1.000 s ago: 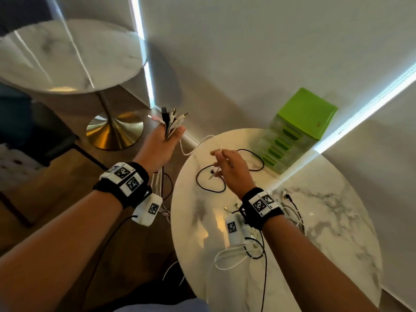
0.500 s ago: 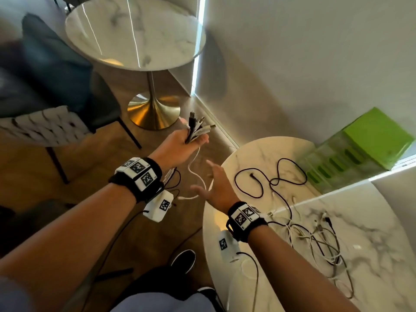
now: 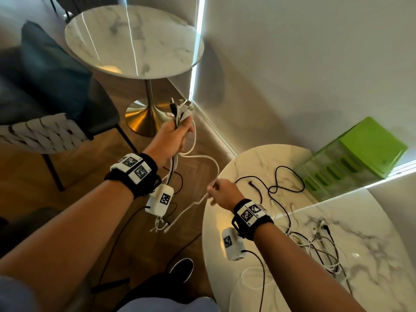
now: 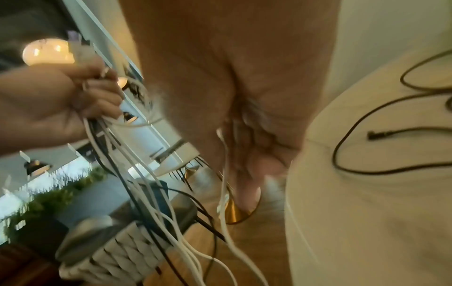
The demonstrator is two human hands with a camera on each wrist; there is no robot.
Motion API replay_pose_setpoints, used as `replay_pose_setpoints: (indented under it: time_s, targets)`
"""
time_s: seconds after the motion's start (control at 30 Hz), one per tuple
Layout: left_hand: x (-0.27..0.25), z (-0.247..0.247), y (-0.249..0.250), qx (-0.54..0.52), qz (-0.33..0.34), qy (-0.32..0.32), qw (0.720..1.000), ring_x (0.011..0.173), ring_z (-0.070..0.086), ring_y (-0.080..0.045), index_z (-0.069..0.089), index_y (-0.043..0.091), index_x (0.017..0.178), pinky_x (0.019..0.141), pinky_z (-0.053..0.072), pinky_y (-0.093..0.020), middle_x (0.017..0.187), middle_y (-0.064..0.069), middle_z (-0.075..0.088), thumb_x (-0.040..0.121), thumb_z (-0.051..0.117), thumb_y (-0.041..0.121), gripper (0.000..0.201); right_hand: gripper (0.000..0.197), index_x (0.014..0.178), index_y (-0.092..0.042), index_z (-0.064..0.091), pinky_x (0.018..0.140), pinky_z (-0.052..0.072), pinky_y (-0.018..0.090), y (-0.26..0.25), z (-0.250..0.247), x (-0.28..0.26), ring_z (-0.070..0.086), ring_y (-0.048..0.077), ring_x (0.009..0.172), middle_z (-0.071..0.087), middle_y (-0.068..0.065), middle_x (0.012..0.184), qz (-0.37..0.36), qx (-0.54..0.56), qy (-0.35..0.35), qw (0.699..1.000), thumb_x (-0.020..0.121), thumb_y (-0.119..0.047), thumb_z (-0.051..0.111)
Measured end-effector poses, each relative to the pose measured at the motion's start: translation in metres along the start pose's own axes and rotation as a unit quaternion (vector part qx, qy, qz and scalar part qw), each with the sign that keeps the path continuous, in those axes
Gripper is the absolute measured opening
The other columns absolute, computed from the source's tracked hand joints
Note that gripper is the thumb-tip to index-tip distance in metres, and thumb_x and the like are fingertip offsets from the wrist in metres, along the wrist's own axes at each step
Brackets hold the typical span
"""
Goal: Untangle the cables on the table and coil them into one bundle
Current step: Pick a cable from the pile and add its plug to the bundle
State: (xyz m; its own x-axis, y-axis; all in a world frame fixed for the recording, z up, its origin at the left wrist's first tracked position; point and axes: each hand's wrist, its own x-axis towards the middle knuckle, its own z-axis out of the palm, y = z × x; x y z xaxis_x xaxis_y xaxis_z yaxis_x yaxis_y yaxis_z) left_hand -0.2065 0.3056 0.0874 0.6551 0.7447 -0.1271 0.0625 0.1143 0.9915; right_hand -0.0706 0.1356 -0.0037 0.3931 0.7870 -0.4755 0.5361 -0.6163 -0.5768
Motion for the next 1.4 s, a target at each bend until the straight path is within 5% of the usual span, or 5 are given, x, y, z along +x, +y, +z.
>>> replay_pose_setpoints:
  time_s: [0.17, 0.4, 0.63, 0.97, 1.4]
  targets:
    - [0.001, 0.002, 0.006, -0.039, -0.021, -0.096, 0.994, 0.047, 0.020, -0.015, 0.046, 0.021, 0.075, 0.049, 0.016, -0.034, 0.063, 0.001, 0.028, 0.108, 0.044, 0.040, 0.038, 0.104, 0.160, -0.012, 0.008, 0.118, 0.034, 0.040, -0.014, -0.014, -0.006, 0.031, 0.032, 0.147, 0.014, 0.015, 0.162, -0.028, 0.010, 0.041, 0.999, 0.087, -0.040, 0.076]
    - [-0.005, 0.013, 0.004, -0.053, -0.067, -0.154, 0.984, 0.048, 0.027, -0.008, 0.045, 0.021, 0.074, 0.047, 0.020, -0.024, 0.067, 0.003, 0.033, 0.108, 0.042, 0.040, 0.039, 0.036, 0.139, -0.018, 0.049, 0.083, 0.056, 0.028, -0.079, -0.051, -0.002, 0.068, 0.009, 0.097, 0.067, 0.003, 0.111, -0.249, 0.242, 0.170, 0.922, 0.104, -0.021, 0.054]
    - [0.006, 0.008, 0.004, -0.122, -0.081, -0.064, 0.987, 0.055, 0.037, -0.008, 0.039, 0.022, 0.077, 0.049, 0.028, -0.021, 0.064, 0.008, 0.038, 0.109, 0.038, 0.035, 0.034, 0.017, 0.099, -0.012, 0.063, 0.081, 0.050, 0.031, -0.060, -0.057, -0.014, 0.060, 0.016, 0.082, 0.065, 0.003, 0.084, -0.310, 0.232, 0.125, 0.914, 0.106, -0.012, 0.047]
    - [0.013, 0.014, 0.000, -0.035, -0.045, -0.019, 0.998, 0.059, 0.048, -0.013, 0.043, 0.023, 0.090, 0.063, 0.044, -0.031, 0.065, 0.008, 0.041, 0.110, 0.037, 0.038, 0.026, 0.014, 0.110, -0.036, 0.063, 0.108, 0.026, 0.051, -0.028, -0.031, -0.025, 0.047, 0.007, 0.116, 0.063, -0.023, 0.099, -0.226, -0.126, -0.042, 0.965, 0.096, -0.033, 0.063]
    - [-0.004, 0.032, 0.005, 0.284, 0.022, -0.099, 0.953, 0.123, 0.021, 0.000, 0.036, 0.025, 0.150, 0.116, 0.018, -0.031, 0.132, 0.005, 0.030, 0.108, 0.035, 0.047, 0.048, 0.040, 0.146, -0.030, 0.039, 0.096, 0.054, 0.028, -0.084, -0.030, -0.005, 0.063, 0.012, 0.115, 0.061, -0.004, 0.128, -0.242, 0.317, 0.069, 0.915, 0.108, -0.018, 0.042]
